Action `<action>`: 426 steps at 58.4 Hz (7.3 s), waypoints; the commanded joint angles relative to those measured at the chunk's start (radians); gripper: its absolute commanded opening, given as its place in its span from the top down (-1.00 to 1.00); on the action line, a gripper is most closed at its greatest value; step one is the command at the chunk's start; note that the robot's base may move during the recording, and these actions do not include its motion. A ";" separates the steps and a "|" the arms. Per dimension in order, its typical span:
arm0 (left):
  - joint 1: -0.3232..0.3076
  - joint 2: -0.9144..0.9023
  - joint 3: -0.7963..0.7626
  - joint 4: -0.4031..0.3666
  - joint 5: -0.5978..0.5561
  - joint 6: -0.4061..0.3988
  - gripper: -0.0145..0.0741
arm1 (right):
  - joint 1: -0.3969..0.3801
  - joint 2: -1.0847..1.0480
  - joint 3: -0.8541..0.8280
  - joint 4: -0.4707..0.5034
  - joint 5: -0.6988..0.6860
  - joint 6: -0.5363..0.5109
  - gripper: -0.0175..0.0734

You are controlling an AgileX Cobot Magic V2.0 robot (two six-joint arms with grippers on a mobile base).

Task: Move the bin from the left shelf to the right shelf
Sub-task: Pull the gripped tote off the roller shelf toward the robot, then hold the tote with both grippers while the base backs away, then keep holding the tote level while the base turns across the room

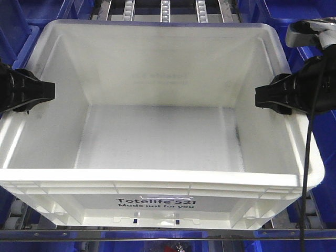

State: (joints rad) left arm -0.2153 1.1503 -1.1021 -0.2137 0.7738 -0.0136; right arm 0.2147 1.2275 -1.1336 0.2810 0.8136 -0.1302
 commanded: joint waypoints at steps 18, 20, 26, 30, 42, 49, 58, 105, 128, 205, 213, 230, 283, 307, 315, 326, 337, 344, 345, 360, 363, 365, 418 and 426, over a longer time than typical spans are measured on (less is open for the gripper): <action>-0.015 -0.040 -0.049 -0.107 -0.111 0.028 0.69 | 0.004 -0.033 -0.048 0.058 -0.110 -0.027 0.63; -0.015 -0.040 -0.049 -0.107 -0.111 0.028 0.69 | 0.004 -0.033 -0.048 0.058 -0.110 -0.027 0.63; -0.015 -0.040 -0.049 -0.107 -0.111 0.028 0.69 | 0.004 -0.033 -0.048 0.058 -0.110 -0.027 0.63; -0.015 -0.040 -0.049 -0.107 -0.111 0.028 0.69 | 0.004 -0.033 -0.048 0.058 -0.110 -0.027 0.63; -0.015 -0.040 -0.049 -0.107 -0.111 0.028 0.69 | 0.004 -0.033 -0.048 0.058 -0.110 -0.027 0.63; -0.015 -0.040 -0.049 -0.107 -0.111 0.028 0.69 | 0.004 -0.033 -0.048 0.058 -0.110 -0.027 0.63; -0.015 -0.040 -0.049 -0.107 -0.111 0.028 0.69 | 0.004 -0.033 -0.048 0.058 -0.110 -0.027 0.63; -0.015 -0.040 -0.049 -0.107 -0.111 0.028 0.69 | 0.004 -0.032 -0.048 0.058 -0.109 -0.027 0.63; -0.015 -0.040 -0.049 -0.107 -0.111 0.028 0.69 | 0.004 -0.032 -0.048 0.058 -0.109 -0.027 0.63; -0.015 -0.040 -0.049 -0.107 -0.111 0.028 0.69 | 0.004 -0.032 -0.048 0.058 -0.110 -0.027 0.63; -0.015 -0.040 -0.049 -0.107 -0.111 0.028 0.69 | 0.004 -0.032 -0.048 0.058 -0.110 -0.027 0.63; -0.015 -0.040 -0.049 -0.107 -0.111 0.028 0.69 | 0.004 -0.032 -0.048 0.058 -0.110 -0.027 0.63; -0.015 -0.040 -0.049 -0.107 -0.111 0.028 0.69 | 0.004 -0.032 -0.048 0.058 -0.108 -0.027 0.63; -0.015 -0.040 -0.049 -0.107 -0.111 0.028 0.69 | 0.004 -0.032 -0.048 0.058 -0.108 -0.027 0.63; -0.015 -0.040 -0.049 -0.107 -0.111 0.028 0.69 | 0.004 -0.032 -0.048 0.058 -0.108 -0.027 0.63; -0.015 -0.040 -0.049 -0.107 -0.111 0.028 0.69 | 0.004 -0.032 -0.048 0.058 -0.110 -0.027 0.63; -0.015 -0.040 -0.049 -0.107 -0.111 0.028 0.69 | 0.004 -0.032 -0.048 0.058 -0.110 -0.027 0.63; -0.015 -0.040 -0.049 -0.107 -0.111 0.028 0.69 | 0.004 -0.032 -0.048 0.058 -0.110 -0.027 0.63; -0.015 -0.040 -0.049 -0.107 -0.111 0.028 0.69 | 0.004 -0.032 -0.048 0.058 -0.110 -0.027 0.63; -0.015 -0.040 -0.049 -0.107 -0.111 0.028 0.69 | 0.004 -0.032 -0.048 0.058 -0.110 -0.027 0.63; -0.015 -0.040 -0.049 -0.107 -0.111 0.028 0.69 | 0.004 -0.032 -0.048 0.058 -0.110 -0.027 0.63; -0.015 -0.040 -0.049 -0.107 -0.111 0.028 0.69 | 0.004 -0.032 -0.048 0.058 -0.110 -0.027 0.63; -0.015 -0.040 -0.049 -0.107 -0.111 0.028 0.69 | 0.004 -0.032 -0.048 0.059 -0.109 -0.027 0.63; -0.015 -0.040 -0.049 -0.107 -0.111 0.028 0.69 | 0.004 -0.032 -0.048 0.059 -0.109 -0.027 0.63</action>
State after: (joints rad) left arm -0.2153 1.1461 -1.1021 -0.2313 0.7741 -0.0095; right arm 0.2147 1.2275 -1.1336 0.2627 0.8185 -0.1371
